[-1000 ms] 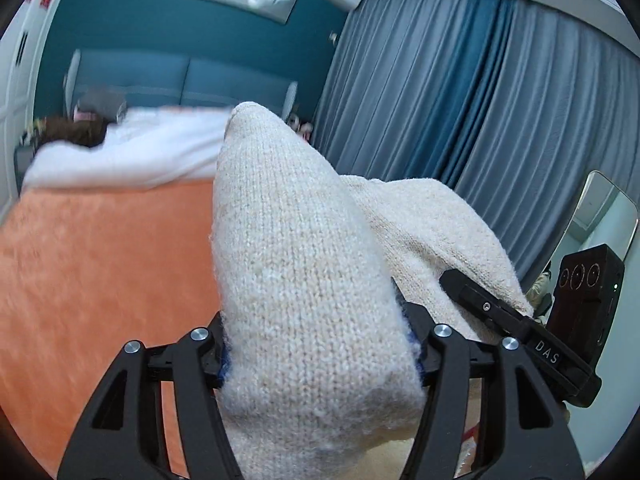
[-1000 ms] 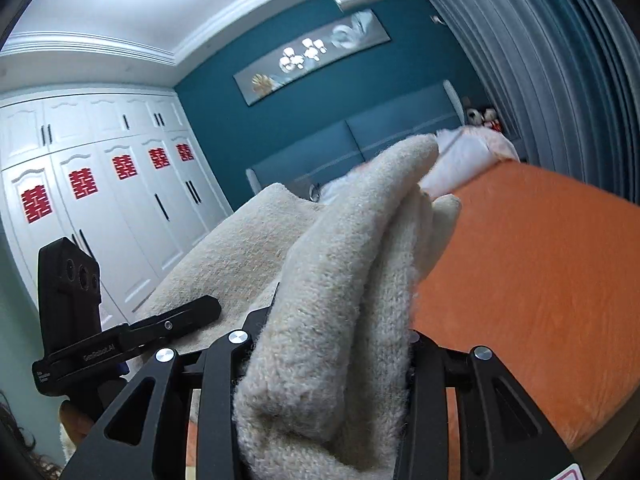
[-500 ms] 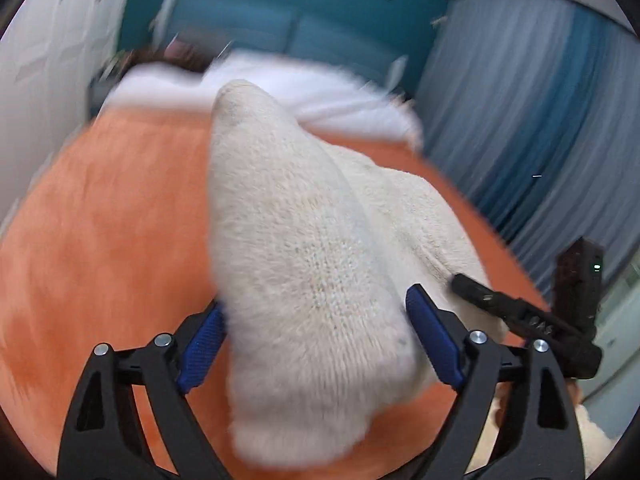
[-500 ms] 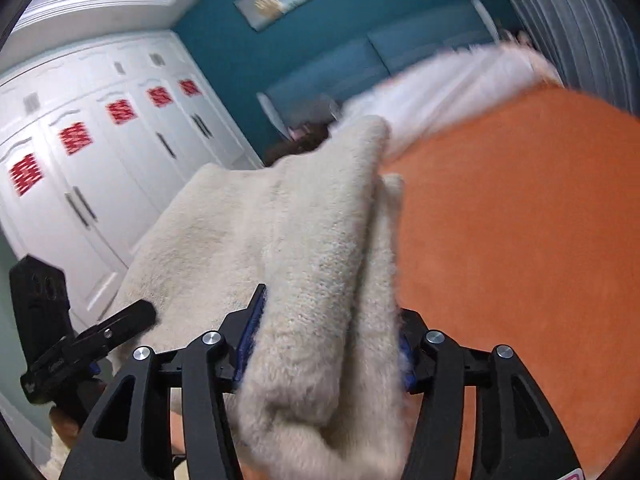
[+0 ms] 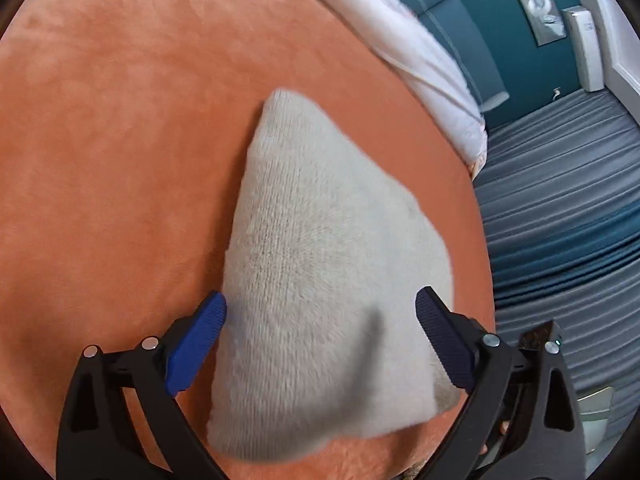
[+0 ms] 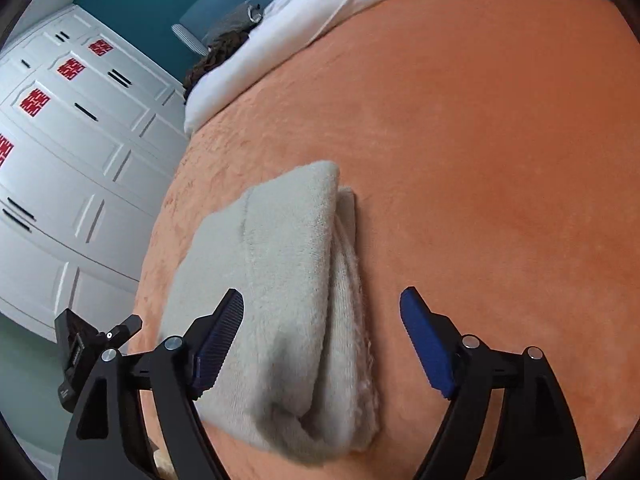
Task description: Fold small clothes
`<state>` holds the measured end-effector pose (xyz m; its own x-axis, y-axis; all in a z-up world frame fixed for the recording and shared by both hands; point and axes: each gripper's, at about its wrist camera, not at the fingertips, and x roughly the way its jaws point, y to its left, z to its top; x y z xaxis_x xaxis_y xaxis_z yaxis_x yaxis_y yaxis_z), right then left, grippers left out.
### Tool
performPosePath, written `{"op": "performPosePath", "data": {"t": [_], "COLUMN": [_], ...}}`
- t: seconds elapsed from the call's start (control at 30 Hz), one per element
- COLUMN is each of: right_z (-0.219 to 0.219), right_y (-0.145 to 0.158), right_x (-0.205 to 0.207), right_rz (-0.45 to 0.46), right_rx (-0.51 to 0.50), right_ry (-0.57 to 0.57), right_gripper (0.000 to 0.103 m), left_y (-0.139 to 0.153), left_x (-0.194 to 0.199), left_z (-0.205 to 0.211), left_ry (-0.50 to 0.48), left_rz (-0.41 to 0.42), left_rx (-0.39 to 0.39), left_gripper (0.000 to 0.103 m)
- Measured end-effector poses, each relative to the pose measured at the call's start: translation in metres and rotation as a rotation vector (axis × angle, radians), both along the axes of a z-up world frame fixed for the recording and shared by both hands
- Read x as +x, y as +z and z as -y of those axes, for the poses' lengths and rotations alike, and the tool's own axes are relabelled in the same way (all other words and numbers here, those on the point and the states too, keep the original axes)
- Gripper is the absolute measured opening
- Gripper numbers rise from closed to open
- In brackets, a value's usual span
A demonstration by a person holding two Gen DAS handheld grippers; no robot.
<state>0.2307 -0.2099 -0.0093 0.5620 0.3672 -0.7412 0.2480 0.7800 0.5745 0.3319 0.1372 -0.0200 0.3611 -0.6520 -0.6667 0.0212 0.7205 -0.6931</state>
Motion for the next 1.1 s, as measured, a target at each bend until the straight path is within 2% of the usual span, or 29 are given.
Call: {"op": "performPosePath", "data": {"t": [0.07,0.1,0.13,0.17,0.23,0.27,0.33,0.4,0.43,0.5,0.53,0.57,0.63,0.7,0.77,0.8,0.83,0.87,0.93,0.97,1.03,1.1], "right_z": [-0.016,-0.023,-0.028,-0.032,-0.038,-0.039,-0.039,-0.033,-0.028,-0.017,-0.007,0.001,0.014,0.01,-0.006,-0.018,-0.028,-0.039,-0.038,-0.035,-0.033,-0.036], "right_y": [-0.028,-0.034,-0.033,-0.024,0.009,0.023,0.059,0.072,0.066,0.032,0.01,0.001,0.015,0.044,0.061,0.062,0.057,0.04,0.003,0.003,0.029,0.047], "right_x": [0.016,0.019,0.02,0.021,0.017,0.015,0.009,0.003,0.006,0.022,0.027,0.026,0.004,-0.02,-0.036,-0.039,-0.04,-0.036,-0.036,-0.04,-0.054,-0.064], "right_rz": [-0.078,-0.074,-0.058,-0.041,0.057,0.107,0.199,0.241,0.221,0.11,0.007,-0.042,0.05,0.144,0.184,0.181,0.164,0.107,-0.03,-0.023,0.035,0.088], "right_rx": [0.051,0.079,0.082,0.049,-0.007,-0.011,-0.057,-0.118,-0.137,-0.158,-0.186,-0.199,-0.1,-0.104,-0.141,-0.2,-0.268,-0.349,-0.452,-0.434,-0.374,-0.375], "right_ry": [0.026,0.046,0.063,0.071,0.098,0.109,0.122,0.111,0.103,0.08,0.048,0.013,-0.054,-0.045,0.014,0.046,0.081,0.125,0.128,0.105,0.053,0.041], "right_gripper": [0.077,0.062,0.05,0.039,0.033,0.032,0.03,0.032,0.034,0.042,0.04,0.038,0.038,0.033,0.031,0.029,0.028,0.028,0.028,0.029,0.029,0.029], "left_y": [-0.011,-0.011,-0.009,-0.001,0.021,0.035,0.061,0.069,0.064,0.038,0.018,0.011,0.018,0.034,0.052,0.057,0.056,0.05,0.034,0.033,0.038,0.04], "left_x": [-0.002,-0.001,0.0,0.0,-0.004,-0.005,-0.012,-0.012,-0.011,-0.007,-0.004,-0.004,-0.016,-0.031,-0.049,-0.056,-0.061,-0.061,-0.06,-0.06,-0.071,-0.078], "left_z": [0.006,0.01,0.014,0.018,0.025,0.029,0.035,0.044,0.05,0.057,0.06,0.06,0.046,0.04,0.041,0.046,0.054,0.062,0.077,0.08,0.081,0.086], "left_ry": [-0.009,-0.021,-0.029,-0.046,-0.081,-0.103,-0.127,-0.141,-0.148,-0.151,-0.138,-0.116,-0.071,-0.052,-0.054,-0.054,-0.071,-0.099,-0.133,-0.139,-0.138,-0.149], "left_rz": [-0.027,-0.027,-0.015,0.01,0.076,0.12,0.197,0.24,0.243,0.201,0.139,0.109,0.132,0.169,0.243,0.264,0.271,0.267,0.234,0.228,0.249,0.26], "left_rx": [0.019,0.027,0.045,0.056,0.069,0.067,0.062,0.065,0.094,0.17,0.229,0.252,0.185,0.228,0.291,0.339,0.392,0.437,0.54,0.54,0.543,0.567], "left_gripper": [0.087,0.081,0.073,0.068,0.056,0.055,0.055,0.058,0.062,0.063,0.06,0.061,0.062,0.062,0.071,0.079,0.081,0.081,0.081,0.08,0.079,0.079]}}
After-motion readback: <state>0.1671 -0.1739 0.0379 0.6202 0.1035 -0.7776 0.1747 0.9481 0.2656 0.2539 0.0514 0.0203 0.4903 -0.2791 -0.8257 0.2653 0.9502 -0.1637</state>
